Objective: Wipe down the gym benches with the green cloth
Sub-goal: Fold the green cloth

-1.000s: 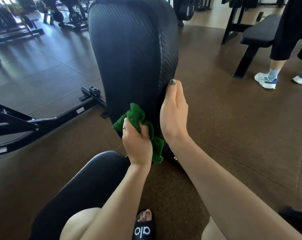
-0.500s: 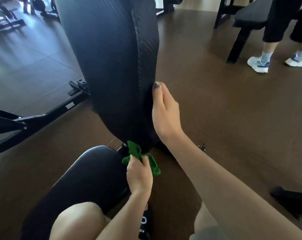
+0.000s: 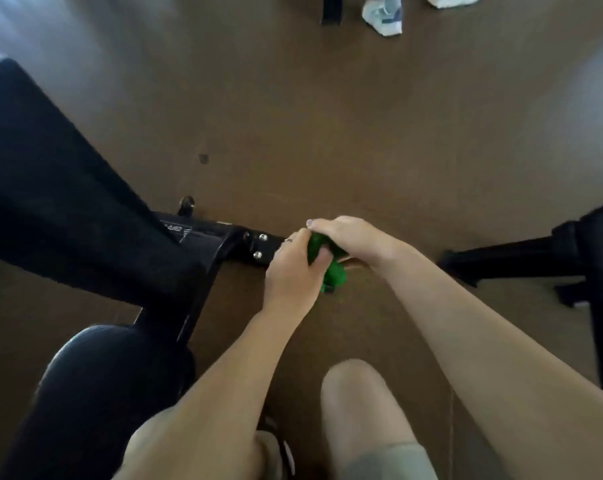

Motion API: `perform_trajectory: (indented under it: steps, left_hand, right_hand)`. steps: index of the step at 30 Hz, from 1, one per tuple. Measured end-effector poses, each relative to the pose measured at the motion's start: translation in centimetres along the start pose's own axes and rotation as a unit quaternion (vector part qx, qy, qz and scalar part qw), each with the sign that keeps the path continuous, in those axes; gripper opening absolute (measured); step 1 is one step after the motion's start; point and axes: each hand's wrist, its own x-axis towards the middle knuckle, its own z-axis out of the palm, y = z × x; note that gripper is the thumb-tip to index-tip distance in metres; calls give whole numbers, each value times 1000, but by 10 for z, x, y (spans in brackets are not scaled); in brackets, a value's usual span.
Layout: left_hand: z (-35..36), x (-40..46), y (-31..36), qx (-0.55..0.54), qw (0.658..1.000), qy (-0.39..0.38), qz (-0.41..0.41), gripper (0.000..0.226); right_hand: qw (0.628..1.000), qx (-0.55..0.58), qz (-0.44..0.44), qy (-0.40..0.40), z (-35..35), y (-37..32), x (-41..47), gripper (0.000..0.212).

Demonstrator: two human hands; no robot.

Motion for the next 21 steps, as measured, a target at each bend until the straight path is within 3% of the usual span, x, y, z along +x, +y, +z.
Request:
perform_trajectory:
  steps: [2,6,9,10,14,18,21]
  left_hand:
    - [-7,1,32,27,997,-55,47,15]
    - [-31,-7,109,13,983,-150,109,11]
    - [-57,-15,169,-22,968,-226,110,20]
    - [-68,-15,191,-40,963,-250,92,21]
    - [-110,-4,269,-62,959,-273,38,22]
    - [-146,14,346,-4,936,-344,76,62]
    - [-164,38,398,52,924,-359,124,37]
  right_hand:
    - [994,101,-4,45,-24,-2,-26,26]
    - [956,263,35,121,-70,-22,-96,6]
    - [931,321,49,164,-105,-44,-159,44]
    - [922,340,54,175,-117,-52,-179,48]
    - [904,384,52,179,-160,-93,-257,46]
    - [932,324,25,161,-207,-141,-315,52]
    - [952,270,2,145,-243,-169,-347,52]
